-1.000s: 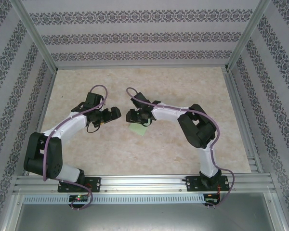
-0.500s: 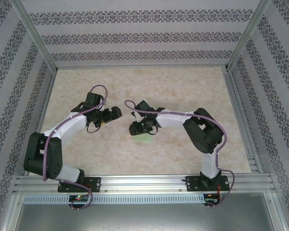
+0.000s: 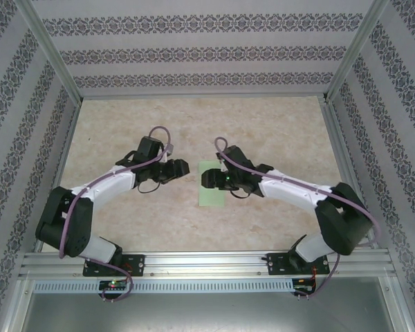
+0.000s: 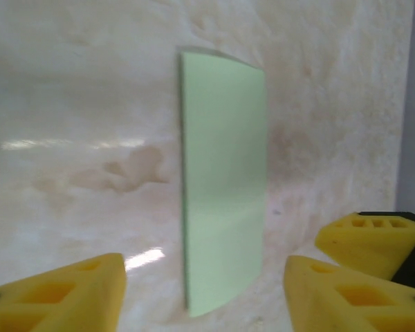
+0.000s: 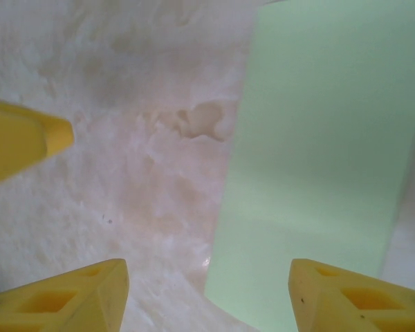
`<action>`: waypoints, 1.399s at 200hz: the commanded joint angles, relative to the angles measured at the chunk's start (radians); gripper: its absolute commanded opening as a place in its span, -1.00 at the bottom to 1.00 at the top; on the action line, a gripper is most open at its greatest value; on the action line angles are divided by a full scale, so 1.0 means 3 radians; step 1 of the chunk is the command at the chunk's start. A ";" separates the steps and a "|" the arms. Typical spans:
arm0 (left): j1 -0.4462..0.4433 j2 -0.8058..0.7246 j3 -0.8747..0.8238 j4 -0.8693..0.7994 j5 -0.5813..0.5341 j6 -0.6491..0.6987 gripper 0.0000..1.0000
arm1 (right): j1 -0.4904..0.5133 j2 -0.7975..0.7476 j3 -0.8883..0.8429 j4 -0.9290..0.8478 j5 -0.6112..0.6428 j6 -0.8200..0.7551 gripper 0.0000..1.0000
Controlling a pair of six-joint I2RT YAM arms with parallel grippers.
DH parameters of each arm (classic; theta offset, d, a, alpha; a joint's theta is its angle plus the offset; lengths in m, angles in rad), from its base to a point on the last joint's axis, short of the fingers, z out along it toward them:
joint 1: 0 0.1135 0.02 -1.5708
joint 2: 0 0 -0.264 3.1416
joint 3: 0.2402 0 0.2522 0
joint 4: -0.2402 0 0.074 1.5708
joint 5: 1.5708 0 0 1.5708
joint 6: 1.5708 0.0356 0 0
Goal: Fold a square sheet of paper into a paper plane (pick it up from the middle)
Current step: Move the paper to the center of the table, then fold the paper at the center of the table.
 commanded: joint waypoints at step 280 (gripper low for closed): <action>-0.0663 0.1409 0.0284 0.0183 -0.0375 -0.0268 -0.54 | -0.0055 0.0243 -0.0552 0.0379 -0.0358 0.0778 0.07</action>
